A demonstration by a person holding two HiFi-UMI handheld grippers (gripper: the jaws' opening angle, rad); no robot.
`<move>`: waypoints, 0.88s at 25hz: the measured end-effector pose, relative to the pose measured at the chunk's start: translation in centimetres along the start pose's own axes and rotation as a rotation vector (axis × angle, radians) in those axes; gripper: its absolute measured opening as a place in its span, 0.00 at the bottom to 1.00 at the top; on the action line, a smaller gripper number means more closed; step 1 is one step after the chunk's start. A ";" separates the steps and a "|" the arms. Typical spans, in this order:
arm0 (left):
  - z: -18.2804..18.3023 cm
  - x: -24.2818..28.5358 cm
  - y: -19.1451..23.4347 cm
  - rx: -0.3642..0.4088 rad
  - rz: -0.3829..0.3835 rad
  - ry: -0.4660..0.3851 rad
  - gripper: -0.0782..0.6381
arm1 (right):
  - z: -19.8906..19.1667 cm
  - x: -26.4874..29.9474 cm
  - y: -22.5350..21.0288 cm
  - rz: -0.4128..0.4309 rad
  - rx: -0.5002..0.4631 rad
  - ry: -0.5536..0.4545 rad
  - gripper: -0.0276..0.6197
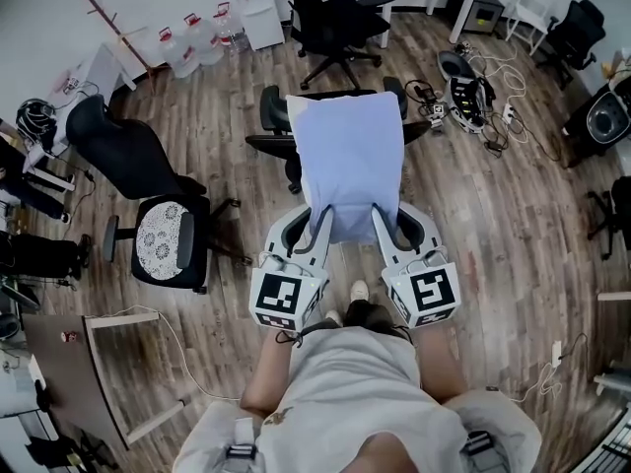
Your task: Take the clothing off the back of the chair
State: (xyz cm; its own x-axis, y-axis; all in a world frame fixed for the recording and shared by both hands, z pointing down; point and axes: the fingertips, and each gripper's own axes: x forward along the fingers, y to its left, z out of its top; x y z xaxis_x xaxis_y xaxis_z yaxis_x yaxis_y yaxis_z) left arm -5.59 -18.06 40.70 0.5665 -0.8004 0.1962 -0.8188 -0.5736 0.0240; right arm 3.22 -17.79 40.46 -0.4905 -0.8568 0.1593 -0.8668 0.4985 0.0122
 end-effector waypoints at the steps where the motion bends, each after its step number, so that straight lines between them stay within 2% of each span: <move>1: 0.0 -0.1 -0.1 0.000 -0.006 -0.002 0.21 | 0.0 -0.2 0.1 -0.006 -0.001 -0.002 0.15; 22: 0.4 -2.5 -1.7 0.005 -0.035 -0.029 0.21 | 0.6 -3.0 1.7 -0.038 -0.020 -0.018 0.15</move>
State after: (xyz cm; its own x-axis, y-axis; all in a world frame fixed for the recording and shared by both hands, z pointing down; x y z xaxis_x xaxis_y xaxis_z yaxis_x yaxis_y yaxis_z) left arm -5.60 -15.11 39.77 0.5971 -0.7847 0.1665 -0.7982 -0.6019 0.0256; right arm 3.17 -14.43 39.37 -0.4587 -0.8774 0.1403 -0.8831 0.4677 0.0375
